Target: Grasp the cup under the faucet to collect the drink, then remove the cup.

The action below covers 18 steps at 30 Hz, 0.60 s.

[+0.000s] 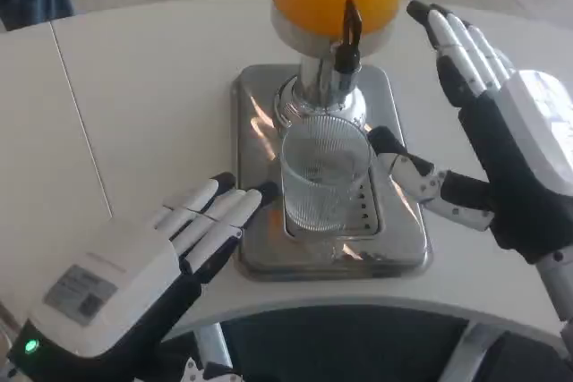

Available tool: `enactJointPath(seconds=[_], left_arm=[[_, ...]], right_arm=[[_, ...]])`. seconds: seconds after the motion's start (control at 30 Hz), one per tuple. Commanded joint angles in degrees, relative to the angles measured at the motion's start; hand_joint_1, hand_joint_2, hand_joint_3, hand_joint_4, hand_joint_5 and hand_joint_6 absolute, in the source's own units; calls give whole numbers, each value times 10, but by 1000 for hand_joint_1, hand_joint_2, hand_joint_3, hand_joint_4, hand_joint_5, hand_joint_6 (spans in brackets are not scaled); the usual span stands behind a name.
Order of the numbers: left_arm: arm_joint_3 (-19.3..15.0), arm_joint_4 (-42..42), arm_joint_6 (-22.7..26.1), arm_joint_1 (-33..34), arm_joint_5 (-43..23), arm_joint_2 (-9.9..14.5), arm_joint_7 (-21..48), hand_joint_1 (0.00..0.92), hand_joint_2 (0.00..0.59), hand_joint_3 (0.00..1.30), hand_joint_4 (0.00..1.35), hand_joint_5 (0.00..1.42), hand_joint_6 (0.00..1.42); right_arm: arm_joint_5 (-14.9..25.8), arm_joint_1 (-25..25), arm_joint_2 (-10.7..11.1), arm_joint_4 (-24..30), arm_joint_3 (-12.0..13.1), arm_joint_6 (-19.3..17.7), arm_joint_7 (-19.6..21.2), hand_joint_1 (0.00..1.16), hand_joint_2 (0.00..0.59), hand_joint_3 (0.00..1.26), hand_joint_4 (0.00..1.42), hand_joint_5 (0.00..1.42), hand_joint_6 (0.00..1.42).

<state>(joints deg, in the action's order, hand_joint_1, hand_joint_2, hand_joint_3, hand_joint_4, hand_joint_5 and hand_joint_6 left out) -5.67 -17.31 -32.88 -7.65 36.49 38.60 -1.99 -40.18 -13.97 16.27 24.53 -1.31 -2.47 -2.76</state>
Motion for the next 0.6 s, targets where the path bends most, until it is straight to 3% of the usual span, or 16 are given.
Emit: enactJointPath(seconds=[0.03, 0.4, 0.6], left_arm=[[-10, -18, -13, -18, 4, 10, 17, 62, 104, 0, 0, 0, 97], [-19, -31, -16, -33, 1, 8, 38, 62, 104, 0, 0, 0, 97], [-23, -37, -14, -37, 0, 5, 45, 62, 104, 0, 0, 0, 97]], right_arm=[[17, -27, 0, -39, -1, -15, 27, 475, 419, 8, 0, 0, 48], [39, -83, -12, -132, -29, -48, 75, 474, 426, 0, 0, 0, 57], [43, -107, -21, -158, -41, -61, 91, 468, 432, 0, 0, 0, 60]])
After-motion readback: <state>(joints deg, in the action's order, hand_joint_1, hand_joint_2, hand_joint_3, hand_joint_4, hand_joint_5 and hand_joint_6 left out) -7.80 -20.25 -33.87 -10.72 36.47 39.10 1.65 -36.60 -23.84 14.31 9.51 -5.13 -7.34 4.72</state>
